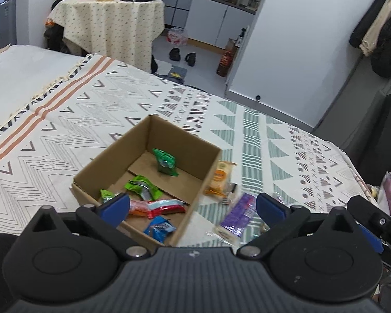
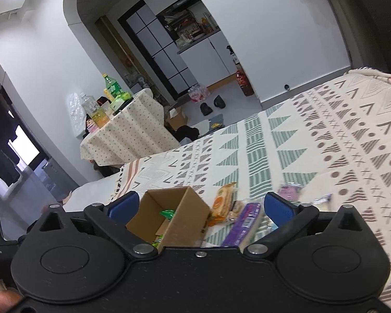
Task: Organize snacks
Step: 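Move both tools back over the remaining snacks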
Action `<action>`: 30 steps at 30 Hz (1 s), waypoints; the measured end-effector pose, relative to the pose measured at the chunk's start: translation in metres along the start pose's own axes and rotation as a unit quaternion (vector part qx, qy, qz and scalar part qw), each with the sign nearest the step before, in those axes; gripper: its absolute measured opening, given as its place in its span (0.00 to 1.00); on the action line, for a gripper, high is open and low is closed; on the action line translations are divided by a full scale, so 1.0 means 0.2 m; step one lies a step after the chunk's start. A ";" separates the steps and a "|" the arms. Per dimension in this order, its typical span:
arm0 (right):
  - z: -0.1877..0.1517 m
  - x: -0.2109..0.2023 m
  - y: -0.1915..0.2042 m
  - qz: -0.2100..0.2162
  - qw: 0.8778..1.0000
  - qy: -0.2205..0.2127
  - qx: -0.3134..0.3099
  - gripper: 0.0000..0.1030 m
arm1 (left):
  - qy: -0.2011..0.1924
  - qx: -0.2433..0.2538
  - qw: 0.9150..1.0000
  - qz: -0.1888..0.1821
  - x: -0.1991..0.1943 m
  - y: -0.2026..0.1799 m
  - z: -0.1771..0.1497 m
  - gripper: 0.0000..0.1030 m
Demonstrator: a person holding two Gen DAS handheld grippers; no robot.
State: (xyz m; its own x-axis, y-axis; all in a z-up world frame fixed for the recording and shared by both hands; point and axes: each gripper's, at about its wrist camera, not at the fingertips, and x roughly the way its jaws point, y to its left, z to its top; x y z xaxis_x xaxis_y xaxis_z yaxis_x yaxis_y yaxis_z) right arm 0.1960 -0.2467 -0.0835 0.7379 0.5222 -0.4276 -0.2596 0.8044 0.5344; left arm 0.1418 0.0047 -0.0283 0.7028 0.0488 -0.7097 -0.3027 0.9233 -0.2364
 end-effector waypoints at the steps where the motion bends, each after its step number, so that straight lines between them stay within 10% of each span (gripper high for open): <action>1: 0.00 -0.02 -0.01 -0.004 1.000 -0.001 0.000 1.00 | 0.001 0.001 1.000 -0.003 -0.01 -0.01 -0.01 1.00; 30: -0.11 -0.32 -0.44 -0.086 0.994 -0.017 0.058 1.00 | 0.039 0.043 0.997 -0.049 0.02 -0.33 -0.23 1.00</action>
State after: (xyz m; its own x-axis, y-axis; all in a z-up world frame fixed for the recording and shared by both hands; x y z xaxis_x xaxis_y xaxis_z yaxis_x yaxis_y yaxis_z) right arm 0.1577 -0.3442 -0.1184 0.7857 0.3691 -0.4964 -0.0560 0.8416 0.5372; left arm 0.1352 -0.0741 -0.0459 0.6732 -0.0689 -0.7362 -0.1771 0.9517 -0.2510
